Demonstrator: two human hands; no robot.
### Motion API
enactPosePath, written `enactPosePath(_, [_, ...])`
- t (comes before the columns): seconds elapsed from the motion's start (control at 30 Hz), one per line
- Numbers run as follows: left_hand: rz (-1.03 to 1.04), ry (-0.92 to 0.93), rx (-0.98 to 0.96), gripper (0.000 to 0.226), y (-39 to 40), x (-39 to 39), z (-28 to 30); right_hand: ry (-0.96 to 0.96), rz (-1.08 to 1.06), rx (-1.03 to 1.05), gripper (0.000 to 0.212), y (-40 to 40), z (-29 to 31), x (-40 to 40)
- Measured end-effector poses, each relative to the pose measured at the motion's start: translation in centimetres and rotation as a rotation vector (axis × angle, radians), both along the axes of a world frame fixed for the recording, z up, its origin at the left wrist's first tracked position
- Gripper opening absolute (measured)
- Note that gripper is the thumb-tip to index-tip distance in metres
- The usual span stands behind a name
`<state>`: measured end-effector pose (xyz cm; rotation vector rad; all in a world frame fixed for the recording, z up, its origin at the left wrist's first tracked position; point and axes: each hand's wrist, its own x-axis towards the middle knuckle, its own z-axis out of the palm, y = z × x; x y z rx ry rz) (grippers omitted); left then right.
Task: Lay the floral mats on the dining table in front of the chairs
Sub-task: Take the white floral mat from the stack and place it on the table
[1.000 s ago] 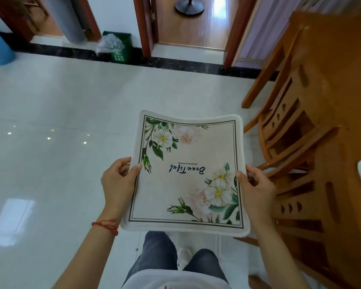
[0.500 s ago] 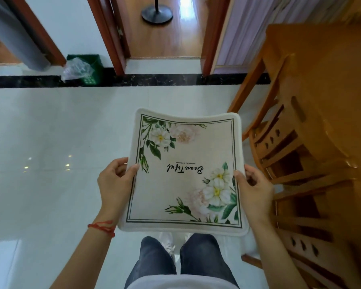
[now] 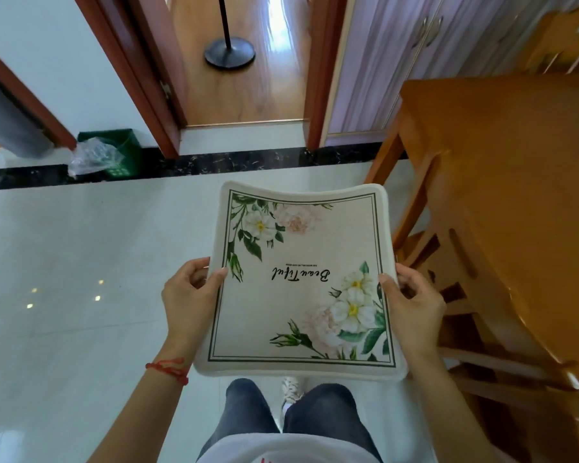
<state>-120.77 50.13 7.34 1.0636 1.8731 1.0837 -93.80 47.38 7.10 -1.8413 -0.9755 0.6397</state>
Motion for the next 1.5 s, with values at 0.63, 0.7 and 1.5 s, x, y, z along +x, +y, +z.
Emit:
enactPosePath(0.63, [-0.47, 0.015, 0.054, 0.019, 19.3, 7.4, 2.4, -0.009, -0.421, 0.053, 0.016, 7.5, 1.9, 3.9])
enactPosePath(0.7, [-0.544, 0.046, 0.082, 0.017, 21.0, 8.4, 2.8, 0.005, -0.49, 0.056, 0.014, 7.7, 1.9, 4.1])
enactPosePath(1.5, [-1.081, -0.066, 0.086, 0.015, 24.2, 25.9, 4.3, -0.036, -1.082, 0.107, 0.022, -0.2, 3.7, 8.2])
